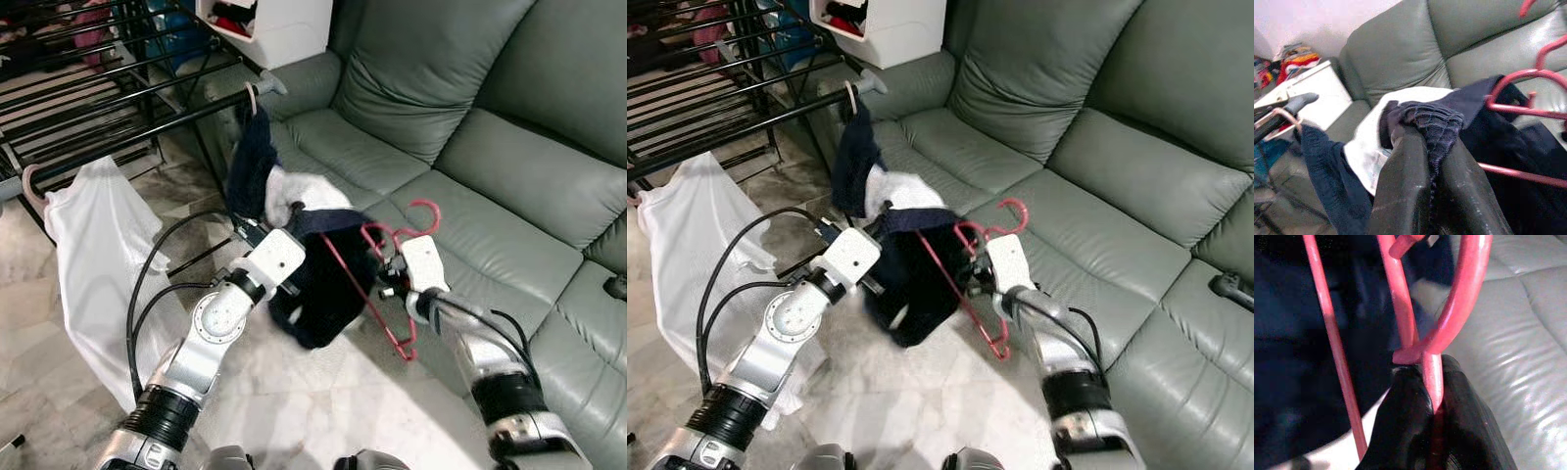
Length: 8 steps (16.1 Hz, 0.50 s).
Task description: Hang hanger
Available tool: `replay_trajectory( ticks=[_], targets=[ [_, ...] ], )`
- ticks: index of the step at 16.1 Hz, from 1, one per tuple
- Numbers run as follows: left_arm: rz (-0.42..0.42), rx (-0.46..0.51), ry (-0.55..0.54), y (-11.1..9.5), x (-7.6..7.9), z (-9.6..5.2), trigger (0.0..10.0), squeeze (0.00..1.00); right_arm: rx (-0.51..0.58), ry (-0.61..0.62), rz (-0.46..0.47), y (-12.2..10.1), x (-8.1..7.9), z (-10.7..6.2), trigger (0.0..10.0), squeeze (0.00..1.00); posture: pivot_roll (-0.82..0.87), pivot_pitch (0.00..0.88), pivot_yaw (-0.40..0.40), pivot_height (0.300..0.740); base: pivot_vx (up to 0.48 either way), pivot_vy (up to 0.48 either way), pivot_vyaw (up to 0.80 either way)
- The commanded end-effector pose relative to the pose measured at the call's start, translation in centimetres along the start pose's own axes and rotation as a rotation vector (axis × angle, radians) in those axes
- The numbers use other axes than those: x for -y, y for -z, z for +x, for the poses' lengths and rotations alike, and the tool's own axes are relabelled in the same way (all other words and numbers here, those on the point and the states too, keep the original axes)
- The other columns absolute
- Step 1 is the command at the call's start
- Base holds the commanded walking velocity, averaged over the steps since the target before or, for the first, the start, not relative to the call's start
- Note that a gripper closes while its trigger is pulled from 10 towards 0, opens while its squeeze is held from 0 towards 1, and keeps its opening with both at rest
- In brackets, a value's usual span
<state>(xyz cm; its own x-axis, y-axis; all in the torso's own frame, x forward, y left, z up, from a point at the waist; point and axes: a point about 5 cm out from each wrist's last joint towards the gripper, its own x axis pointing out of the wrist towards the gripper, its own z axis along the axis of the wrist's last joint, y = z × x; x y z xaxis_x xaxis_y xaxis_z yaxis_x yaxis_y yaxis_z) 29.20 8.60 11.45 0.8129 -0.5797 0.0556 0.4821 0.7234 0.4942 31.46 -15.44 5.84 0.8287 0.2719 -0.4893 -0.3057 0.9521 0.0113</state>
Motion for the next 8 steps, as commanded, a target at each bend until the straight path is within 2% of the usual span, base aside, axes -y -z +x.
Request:
replay_trajectory(
  ticks=[1, 2, 4, 5, 7, 8],
  targets=[
    [0.02, 0.114, 0.08, -1.9, 0.9, 0.3, 0.0, 0.0, 0.065, 0.084, 0.094, -2.1, 0.6, 0.5, 10.0, 0.0, -0.01, 0.0, -0.009, 0.74, 0.0, 0.0, 0.0],
    [0.024, 0.121, 0.095, -2.0, 1.2, 0.3, 0.0, 0.0, 0.083, 0.095, 0.116, -2.5, 0.5, 0.6, 10.0, 0.0, -0.01, 0.0, -0.009, 0.74, 0.0, 0.0, 0.0],
    [-0.014, 0.134, 0.209, -2.0, 2.9, -0.2, 0.0, 0.0, 0.305, 0.04, 0.11, -6.8, -1.0, 0.8, 10.0, 0.0, 0.0, 0.0, -0.011, 0.74, 0.0, 0.0, 0.0],
    [-0.019, 0.131, 0.239, -2.0, 3.4, -0.2, 0.0, 0.0, 0.358, -0.008, 0.089, -7.8, -2.0, 0.8, 10.0, 0.0, 0.0, 0.0, -0.011, 0.74, 0.0, 0.0, 0.0],
    [-0.018, 0.122, 0.242, -1.9, 3.7, -0.2, 0.0, 0.0, 0.378, -0.094, 0.048, -8.1, -3.4, 0.6, 10.0, 0.0, 0.0, 0.0, -0.015, 0.74, 0.0, 0.0, 0.0],
    [0.001, 0.119, 0.247, -1.8, 3.7, -0.1, 2.6, 0.0, 0.372, -0.128, -0.003, -7.7, -3.9, 0.5, 10.0, 0.0, 0.0, 0.0, -0.015, 0.74, 0.0, 0.0, 0.0]
  ],
)
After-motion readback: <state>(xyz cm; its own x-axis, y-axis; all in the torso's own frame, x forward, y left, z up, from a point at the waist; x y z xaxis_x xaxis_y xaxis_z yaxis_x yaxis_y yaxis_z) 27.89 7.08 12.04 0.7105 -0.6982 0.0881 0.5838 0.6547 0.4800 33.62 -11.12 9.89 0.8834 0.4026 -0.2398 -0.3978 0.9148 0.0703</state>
